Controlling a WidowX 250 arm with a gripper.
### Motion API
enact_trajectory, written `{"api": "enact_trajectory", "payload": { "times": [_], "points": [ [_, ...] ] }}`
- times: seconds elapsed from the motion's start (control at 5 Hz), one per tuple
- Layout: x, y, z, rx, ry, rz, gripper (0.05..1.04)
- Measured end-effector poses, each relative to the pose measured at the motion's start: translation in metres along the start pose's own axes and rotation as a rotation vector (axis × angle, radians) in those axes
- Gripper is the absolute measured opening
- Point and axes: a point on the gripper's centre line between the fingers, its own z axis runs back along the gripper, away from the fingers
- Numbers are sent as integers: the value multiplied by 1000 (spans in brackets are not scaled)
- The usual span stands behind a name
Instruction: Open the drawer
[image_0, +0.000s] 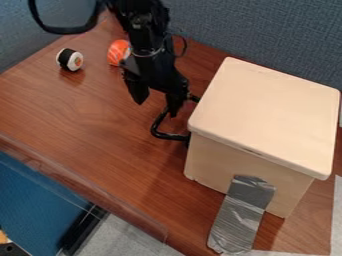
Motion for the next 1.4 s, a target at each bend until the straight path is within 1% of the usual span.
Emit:
{"api": "enact_trajectory", "payload": {
  "times": [0.2, 0.4, 0.6, 0.8, 1.0, 1.2, 1.4],
  "points": [
    [0, -4, -5, 4, 2, 0, 965],
    [0, -5, -6, 5, -1, 9, 679],
    [3, -4, -7, 16, -21, 21, 374],
    [4, -6, -7, 15, -27, 22, 164],
    [3, -3, -8, 14, -21, 35, 96],
    [6, 4, -7, 21, -12, 29, 93],
    [8, 23, -5, 51, 0, 25, 93]
  ]
}}
